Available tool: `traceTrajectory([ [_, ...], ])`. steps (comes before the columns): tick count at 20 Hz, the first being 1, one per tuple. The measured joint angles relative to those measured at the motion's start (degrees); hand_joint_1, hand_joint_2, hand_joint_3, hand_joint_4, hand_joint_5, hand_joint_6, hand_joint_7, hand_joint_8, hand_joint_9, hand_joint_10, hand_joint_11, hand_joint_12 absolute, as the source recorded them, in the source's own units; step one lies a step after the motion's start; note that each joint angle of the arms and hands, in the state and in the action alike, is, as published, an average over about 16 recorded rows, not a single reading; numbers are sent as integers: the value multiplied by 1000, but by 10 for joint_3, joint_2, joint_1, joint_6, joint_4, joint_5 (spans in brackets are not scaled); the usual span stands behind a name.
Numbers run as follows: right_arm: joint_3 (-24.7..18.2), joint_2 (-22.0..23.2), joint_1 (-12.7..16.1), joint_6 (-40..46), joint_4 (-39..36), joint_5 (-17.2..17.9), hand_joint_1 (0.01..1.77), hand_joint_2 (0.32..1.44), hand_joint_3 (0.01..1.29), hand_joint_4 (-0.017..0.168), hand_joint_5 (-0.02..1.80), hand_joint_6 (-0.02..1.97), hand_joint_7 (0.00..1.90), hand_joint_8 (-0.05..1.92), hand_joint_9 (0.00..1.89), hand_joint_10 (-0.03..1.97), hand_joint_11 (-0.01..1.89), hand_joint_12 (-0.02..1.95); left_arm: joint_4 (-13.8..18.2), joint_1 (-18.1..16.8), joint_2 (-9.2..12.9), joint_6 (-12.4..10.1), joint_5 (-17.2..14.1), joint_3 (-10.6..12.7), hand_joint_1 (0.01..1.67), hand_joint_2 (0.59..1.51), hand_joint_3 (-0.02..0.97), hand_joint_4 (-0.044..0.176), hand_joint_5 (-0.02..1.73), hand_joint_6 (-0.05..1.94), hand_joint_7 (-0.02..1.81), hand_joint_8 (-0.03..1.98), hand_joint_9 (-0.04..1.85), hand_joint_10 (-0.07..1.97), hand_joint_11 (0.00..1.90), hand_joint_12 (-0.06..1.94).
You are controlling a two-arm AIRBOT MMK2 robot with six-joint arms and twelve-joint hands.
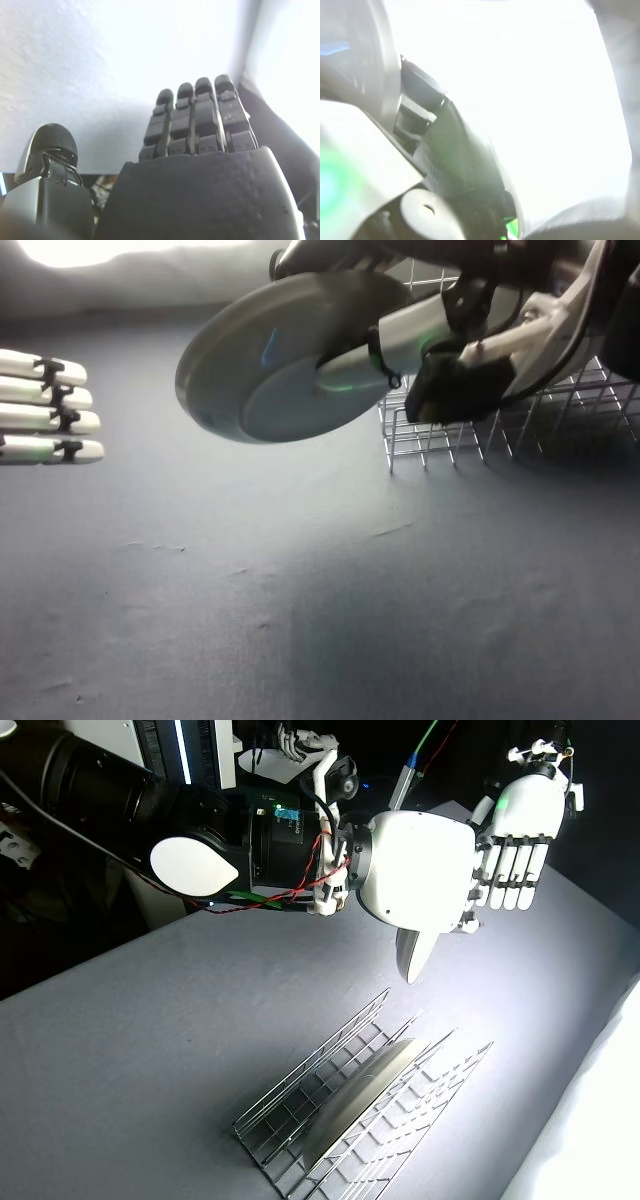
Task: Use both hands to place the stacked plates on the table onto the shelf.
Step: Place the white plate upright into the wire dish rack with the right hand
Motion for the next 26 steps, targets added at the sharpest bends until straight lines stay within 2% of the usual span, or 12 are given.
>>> traceTrajectory([
  [6, 0, 13, 18, 1, 73, -32, 1380, 950, 15, -7, 982, 864, 1122, 723, 1050, 953, 777, 1099, 10, 10, -1, -5, 4, 1, 13, 1146, 12, 2, 21, 15, 19, 10, 18, 18, 13, 7],
  [14, 9, 37, 27, 1, 112, -51, 1382, 949, 15, -7, 986, 851, 1132, 682, 1054, 958, 776, 1120, 13, 20, -4, -7, 10, -3, 15, 1147, 14, 2, 19, 15, 20, 10, 17, 18, 14, 7],
  [26, 21, 90, 7, 1, 117, -56, 1386, 949, 14, -7, 993, 834, 1132, 666, 1039, 980, 762, 1156, 28, 18, -1, -20, 11, -12, 18, 1146, 14, 2, 18, 16, 20, 10, 16, 18, 14, 7],
])
